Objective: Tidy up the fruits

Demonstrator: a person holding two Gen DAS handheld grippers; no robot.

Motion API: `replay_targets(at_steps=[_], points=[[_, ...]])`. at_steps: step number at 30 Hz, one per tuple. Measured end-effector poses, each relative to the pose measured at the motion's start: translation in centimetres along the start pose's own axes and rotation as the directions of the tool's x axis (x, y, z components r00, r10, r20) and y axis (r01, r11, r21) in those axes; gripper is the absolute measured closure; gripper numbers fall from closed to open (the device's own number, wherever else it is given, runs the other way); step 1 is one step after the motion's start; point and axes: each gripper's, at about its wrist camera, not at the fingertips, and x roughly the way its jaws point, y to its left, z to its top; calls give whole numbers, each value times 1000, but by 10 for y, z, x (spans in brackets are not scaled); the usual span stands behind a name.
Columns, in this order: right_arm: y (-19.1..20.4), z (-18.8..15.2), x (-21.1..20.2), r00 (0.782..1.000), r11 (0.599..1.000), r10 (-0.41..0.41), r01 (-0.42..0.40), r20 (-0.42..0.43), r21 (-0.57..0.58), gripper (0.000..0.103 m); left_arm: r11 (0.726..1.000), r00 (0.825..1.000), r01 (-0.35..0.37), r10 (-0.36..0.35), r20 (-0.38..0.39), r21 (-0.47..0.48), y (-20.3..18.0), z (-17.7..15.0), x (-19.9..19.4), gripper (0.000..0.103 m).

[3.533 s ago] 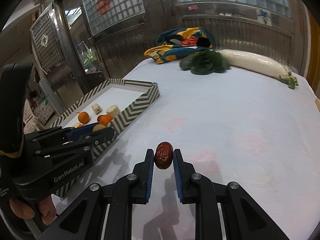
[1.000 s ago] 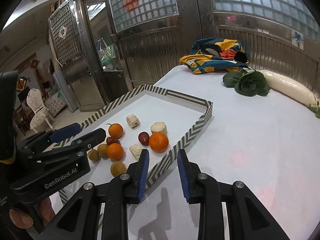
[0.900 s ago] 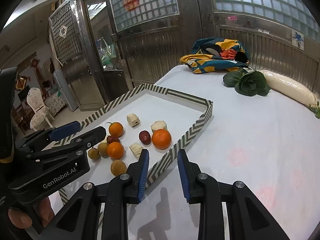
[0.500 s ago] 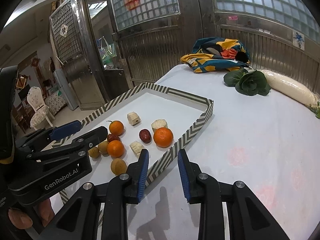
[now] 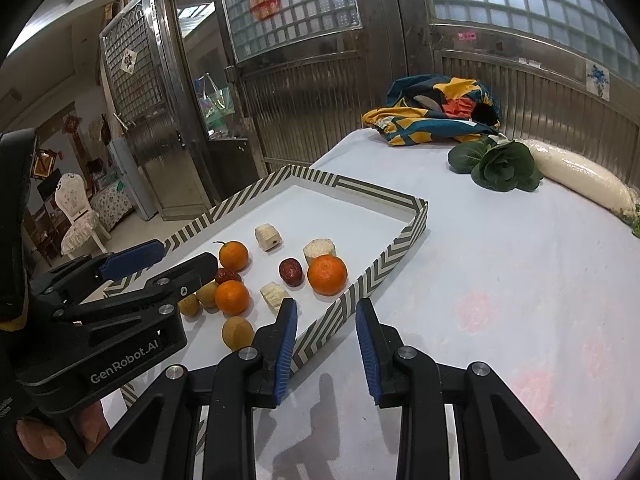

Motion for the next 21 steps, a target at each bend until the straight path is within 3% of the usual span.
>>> replay_targets(at_steps=[21], points=[[0, -2, 3, 1000, 1000, 7, -7, -15, 1, 74, 1000, 1000, 3, -3, -5, 2, 0, 0, 1, 44]])
